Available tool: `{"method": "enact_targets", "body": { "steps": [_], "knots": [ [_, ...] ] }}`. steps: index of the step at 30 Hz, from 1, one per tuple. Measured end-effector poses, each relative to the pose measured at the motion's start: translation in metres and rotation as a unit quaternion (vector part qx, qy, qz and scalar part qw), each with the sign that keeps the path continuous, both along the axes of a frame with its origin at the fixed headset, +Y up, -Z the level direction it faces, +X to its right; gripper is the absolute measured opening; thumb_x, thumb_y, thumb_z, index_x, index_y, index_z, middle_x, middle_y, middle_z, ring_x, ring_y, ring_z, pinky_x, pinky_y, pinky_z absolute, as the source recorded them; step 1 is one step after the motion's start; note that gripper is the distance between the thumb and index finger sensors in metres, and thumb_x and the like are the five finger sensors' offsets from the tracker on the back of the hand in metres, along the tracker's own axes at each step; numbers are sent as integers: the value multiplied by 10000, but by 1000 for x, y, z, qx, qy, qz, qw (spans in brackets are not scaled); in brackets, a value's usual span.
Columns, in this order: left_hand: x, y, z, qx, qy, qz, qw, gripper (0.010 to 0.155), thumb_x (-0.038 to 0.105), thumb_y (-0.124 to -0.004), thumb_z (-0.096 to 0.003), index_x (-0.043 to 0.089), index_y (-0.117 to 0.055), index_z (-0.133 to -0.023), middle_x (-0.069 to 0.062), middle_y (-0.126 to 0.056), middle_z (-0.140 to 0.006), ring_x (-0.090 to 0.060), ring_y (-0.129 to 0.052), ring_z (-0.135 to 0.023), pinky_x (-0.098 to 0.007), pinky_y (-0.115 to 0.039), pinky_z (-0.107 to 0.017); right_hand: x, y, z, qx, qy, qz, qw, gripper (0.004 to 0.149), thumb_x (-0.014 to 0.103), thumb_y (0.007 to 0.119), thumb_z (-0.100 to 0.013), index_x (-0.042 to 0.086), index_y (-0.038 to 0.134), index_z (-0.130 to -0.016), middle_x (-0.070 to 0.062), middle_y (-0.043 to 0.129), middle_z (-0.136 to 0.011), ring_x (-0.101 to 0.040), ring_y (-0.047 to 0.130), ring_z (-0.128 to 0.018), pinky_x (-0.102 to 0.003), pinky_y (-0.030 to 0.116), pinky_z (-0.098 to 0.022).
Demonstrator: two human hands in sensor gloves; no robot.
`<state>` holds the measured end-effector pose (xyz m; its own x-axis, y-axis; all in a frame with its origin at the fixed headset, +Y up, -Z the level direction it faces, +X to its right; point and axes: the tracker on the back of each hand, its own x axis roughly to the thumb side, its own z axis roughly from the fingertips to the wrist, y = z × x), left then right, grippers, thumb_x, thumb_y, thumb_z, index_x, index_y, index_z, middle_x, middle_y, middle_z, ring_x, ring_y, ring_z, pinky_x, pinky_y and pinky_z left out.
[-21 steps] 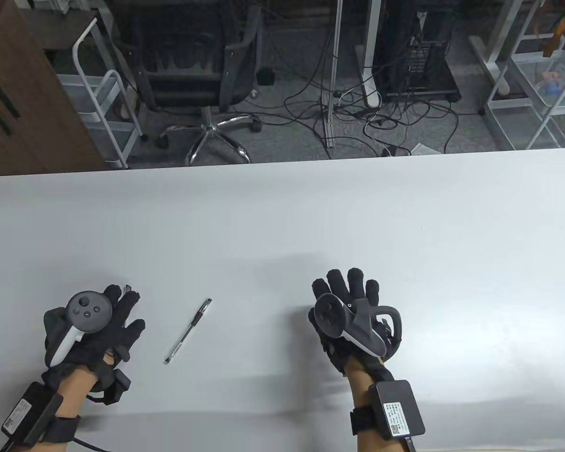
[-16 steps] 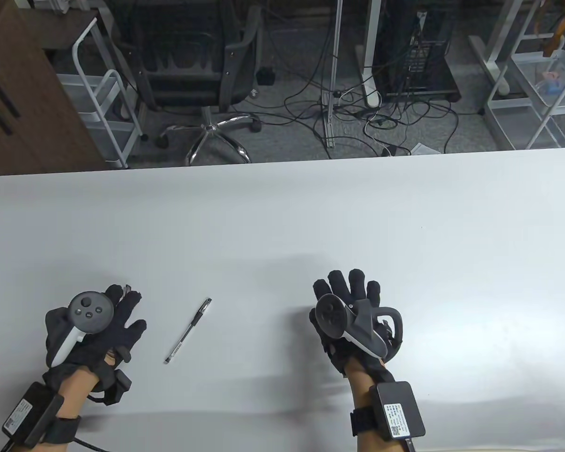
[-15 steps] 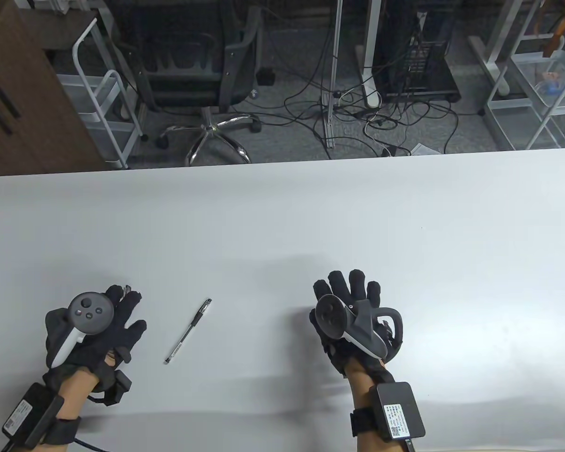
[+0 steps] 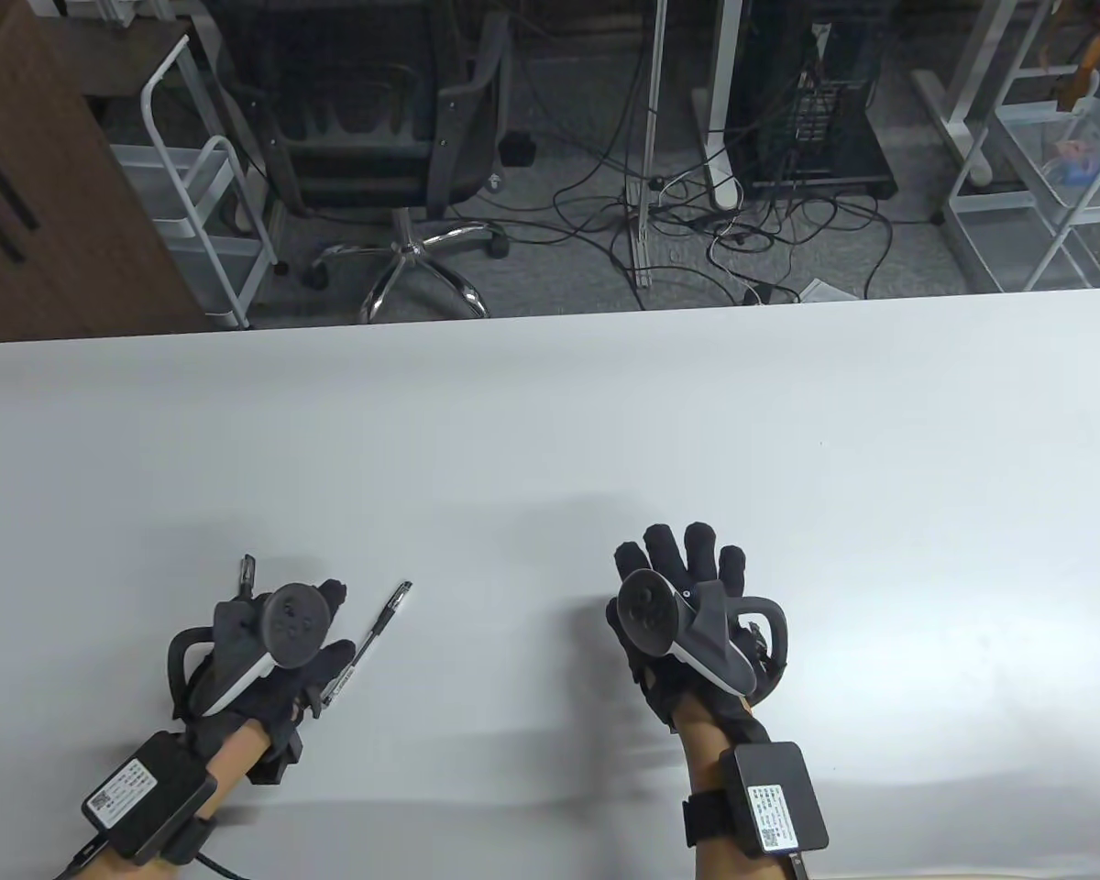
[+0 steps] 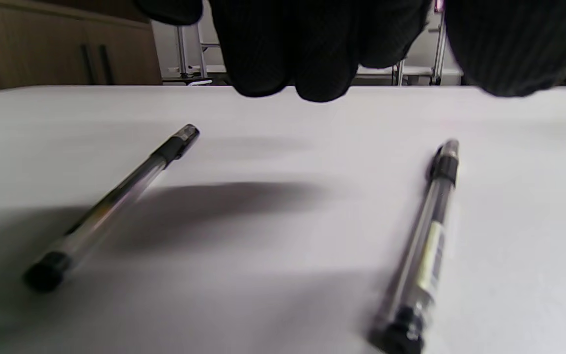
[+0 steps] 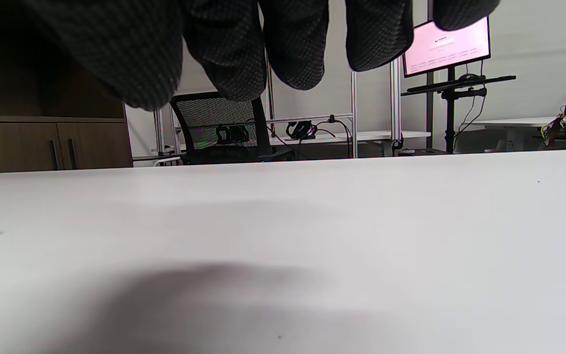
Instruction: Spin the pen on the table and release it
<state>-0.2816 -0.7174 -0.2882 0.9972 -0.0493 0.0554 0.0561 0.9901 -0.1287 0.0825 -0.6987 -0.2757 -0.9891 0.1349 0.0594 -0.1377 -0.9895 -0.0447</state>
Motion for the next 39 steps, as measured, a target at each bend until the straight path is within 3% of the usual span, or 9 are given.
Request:
{"method": "enact_targets", "body": {
  "steps": [8, 11, 14, 17, 23, 27, 30, 34, 39],
  "knots": [
    [45, -24, -22, -39, 26, -86, 995, 705, 552, -921, -259, 319, -812, -915, 34, -993, -827, -239, -1022, -793, -558, -648, -720, 0, 7, 4, 13, 10, -15, 1000, 651, 570, 822, -373, 331, 706, -968, 10, 599, -1067, -439, 537, -1050, -668, 432, -704],
    [59, -31, -25, -6, 16, -163, 987, 654, 527, -937, -258, 304, -856, -867, 55, -1028, -745, -205, -1066, -704, -538, -678, -710, 1, 9, 4, 16, 13, -22, 1000, 651, 570, 822, -374, 329, 708, -968, 9, 597, -1068, -441, 537, -1049, -669, 433, -703],
    [68, -33, -28, -11, -5, -155, 988, 533, 438, -959, -281, 276, -914, -787, 61, -1066, -633, -186, -1108, -583, -522, -720, -688, 1, 11, 4, 16, 16, -28, 999, 651, 569, 825, -374, 329, 709, -967, 8, 600, -1067, -441, 540, -1049, -669, 433, -703],
    [75, -35, -29, -2, -15, -181, 983, 522, 420, -961, -278, 240, -928, -767, 57, -1075, -603, -192, -1116, -550, -524, -732, -682, 1, 12, 4, 18, 20, -33, 999, 648, 570, 824, -376, 329, 710, -967, 8, 602, -1066, -441, 541, -1048, -670, 434, -702],
    [80, -12, -39, -1, 3, -135, 991, 533, 420, -967, -274, 232, -928, -771, 53, -1081, -594, -197, -1118, -546, -528, -727, -683, 4, 16, 5, 25, 21, -45, 998, 646, 571, 820, -379, 328, 712, -968, 7, 603, -1067, -442, 544, -1048, -670, 436, -702],
    [107, 17, -42, 22, -3, -97, 995, 540, 426, -964, -276, 235, -920, -779, 54, -1079, -596, -197, -1116, -546, -528, -724, -685, 8, 18, 4, 28, 16, -52, 998, 645, 571, 819, -380, 326, 714, -967, 6, 605, -1067, -445, 545, -1047, -670, 437, -702],
    [133, 23, -42, 28, -16, -79, 996, 540, 430, -963, -276, 237, -920, -778, 56, -1079, -596, -193, -1117, -544, -527, -725, -684, 12, 20, 5, 33, 10, -56, 998, 642, 572, 818, -381, 326, 717, -966, 4, 604, -1067, -448, 536, -1048, -671, 436, -702],
    [173, 13, -44, 22, -32, -74, 997, 538, 432, -962, -278, 239, -920, -778, 58, -1079, -594, -192, -1118, -543, -525, -725, -684, 20, 24, 7, 45, -2, -65, 997, 643, 573, 816, -382, 327, 715, -967, 6, 602, -1068, -450, 531, -1049, -671, 435, -702],
    [192, -18, -50, -4, -17, -82, 996, 533, 438, -960, -282, 241, -925, -775, 60, -1083, -589, -186, -1121, -534, -522, -734, -678, 32, 26, 7, 51, -16, -82, 995, 640, 574, 813, -386, 325, 717, -967, 3, 601, -1069, -453, 530, -1049, -672, 435, -701]
  ]
}}
